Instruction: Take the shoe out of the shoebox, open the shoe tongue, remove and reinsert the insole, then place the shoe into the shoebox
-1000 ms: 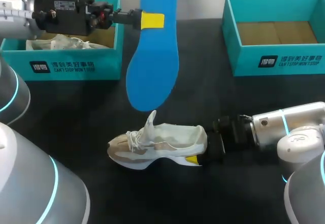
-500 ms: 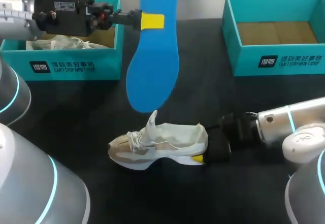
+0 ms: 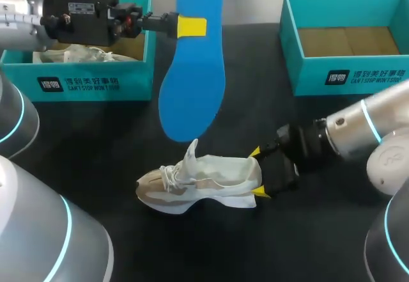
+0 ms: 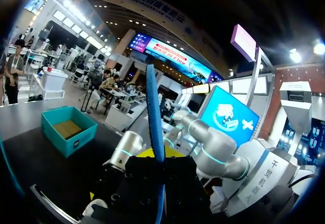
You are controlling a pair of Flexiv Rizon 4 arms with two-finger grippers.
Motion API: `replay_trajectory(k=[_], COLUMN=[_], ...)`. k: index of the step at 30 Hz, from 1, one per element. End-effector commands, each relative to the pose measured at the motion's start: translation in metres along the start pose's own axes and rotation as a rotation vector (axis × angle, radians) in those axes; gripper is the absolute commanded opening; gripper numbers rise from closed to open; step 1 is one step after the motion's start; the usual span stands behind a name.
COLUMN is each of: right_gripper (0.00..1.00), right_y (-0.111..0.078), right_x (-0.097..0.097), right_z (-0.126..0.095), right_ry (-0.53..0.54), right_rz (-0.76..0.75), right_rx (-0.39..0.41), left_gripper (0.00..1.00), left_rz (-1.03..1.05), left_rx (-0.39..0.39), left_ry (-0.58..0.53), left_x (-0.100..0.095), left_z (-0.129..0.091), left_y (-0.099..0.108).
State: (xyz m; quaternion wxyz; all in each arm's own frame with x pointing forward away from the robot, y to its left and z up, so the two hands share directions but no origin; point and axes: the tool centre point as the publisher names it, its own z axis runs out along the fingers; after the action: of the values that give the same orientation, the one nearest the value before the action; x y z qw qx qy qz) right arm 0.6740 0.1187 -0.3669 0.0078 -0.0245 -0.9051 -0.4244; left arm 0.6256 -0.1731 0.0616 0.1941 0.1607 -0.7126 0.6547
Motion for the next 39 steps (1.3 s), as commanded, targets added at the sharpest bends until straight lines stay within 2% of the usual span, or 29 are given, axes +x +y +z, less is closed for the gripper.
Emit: replay_trajectory(k=[1, 9, 11, 17, 19, 25, 27, 34, 39], right_gripper=[1.00, 1.00, 1.00, 1.00, 1.00, 1.00, 1.00, 1.00, 1.00], right_y=[0.012, 0.017, 0.022, 0.035, 0.037, 0.032, 0.032, 0.035, 0.037], right_x=[0.004, 0.010, 0.012, 0.014, 0.013, 0.009, 0.009, 0.014, 0.016], right_z=[-0.013, -0.023, -0.026, -0.031, -0.030, -0.028, -0.028, -0.029, -0.024], right_ry=[0.014, 0.043, 0.051, 0.051, 0.056, 0.041, 0.029, 0.005, 0.000], right_rz=[0.016, 0.083, 0.096, 0.117, 0.133, 0.135, 0.125, 0.150, 0.138], right_rx=[0.372, 0.550, 0.622, 0.710, 0.766, 0.827, 0.825, 0.920, 0.893], left_gripper=[0.00, 0.00, 0.00, 0.00, 0.00, 0.00, 0.00, 0.00, 0.00], left_rz=[0.000, 0.000, 0.000, 0.000, 0.000, 0.000, 0.000, 0.000, 0.000], left_rx=[-0.004, -0.004, -0.004, -0.004, -0.004, -0.004, -0.004, -0.004, -0.004], left_ry=[0.000, 0.000, 0.000, 0.000, 0.000, 0.000, 0.000, 0.000, 0.000], left_x=[-0.001, -0.001, -0.001, -0.001, -0.001, -0.001, -0.001, -0.001, -0.001], left_z=[0.001, 0.001, 0.001, 0.001, 0.001, 0.001, 0.001, 0.001, 0.001], left_y=[-0.001, -0.001, -0.001, -0.001, -0.001, -0.001, -0.001, -0.001, -0.001])
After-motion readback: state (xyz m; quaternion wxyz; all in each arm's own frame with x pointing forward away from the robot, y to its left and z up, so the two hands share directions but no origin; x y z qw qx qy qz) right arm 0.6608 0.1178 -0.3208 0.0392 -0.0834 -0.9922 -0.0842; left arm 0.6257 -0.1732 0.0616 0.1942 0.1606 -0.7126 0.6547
